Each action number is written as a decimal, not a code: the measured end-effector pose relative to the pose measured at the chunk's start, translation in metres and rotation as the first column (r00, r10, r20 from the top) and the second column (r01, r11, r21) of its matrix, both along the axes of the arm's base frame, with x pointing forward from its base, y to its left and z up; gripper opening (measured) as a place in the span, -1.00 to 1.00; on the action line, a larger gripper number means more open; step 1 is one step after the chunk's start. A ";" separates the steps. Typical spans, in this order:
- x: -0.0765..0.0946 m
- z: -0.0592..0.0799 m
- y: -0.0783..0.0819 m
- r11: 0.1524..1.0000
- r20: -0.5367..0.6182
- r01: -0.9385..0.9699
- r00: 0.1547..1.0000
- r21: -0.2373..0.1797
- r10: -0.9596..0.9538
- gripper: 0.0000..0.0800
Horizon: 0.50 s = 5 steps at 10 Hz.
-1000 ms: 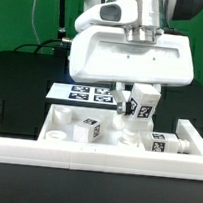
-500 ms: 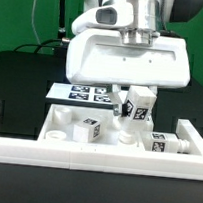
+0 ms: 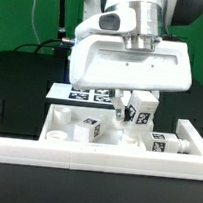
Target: Assemble one leg
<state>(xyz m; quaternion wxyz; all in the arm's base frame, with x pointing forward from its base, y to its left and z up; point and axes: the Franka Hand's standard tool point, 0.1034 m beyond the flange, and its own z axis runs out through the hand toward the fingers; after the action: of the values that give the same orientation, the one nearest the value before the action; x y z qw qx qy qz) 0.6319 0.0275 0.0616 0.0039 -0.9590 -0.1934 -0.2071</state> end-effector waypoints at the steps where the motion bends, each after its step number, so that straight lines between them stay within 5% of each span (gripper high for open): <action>1: 0.000 -0.001 0.000 1.000 0.004 0.001 1.000 -0.001 -0.001 -0.29; 5: 0.000 -0.002 -0.010 1.000 0.087 0.019 0.996 -0.023 -0.017 -0.29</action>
Offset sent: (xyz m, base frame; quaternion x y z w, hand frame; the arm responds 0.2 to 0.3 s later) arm -0.0099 -0.0035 -0.0169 0.0092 0.0181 0.0051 0.9998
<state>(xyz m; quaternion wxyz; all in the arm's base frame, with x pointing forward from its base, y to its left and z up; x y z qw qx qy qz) 0.6322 0.0172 0.0591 -0.0176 -0.9508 -0.1871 -0.2462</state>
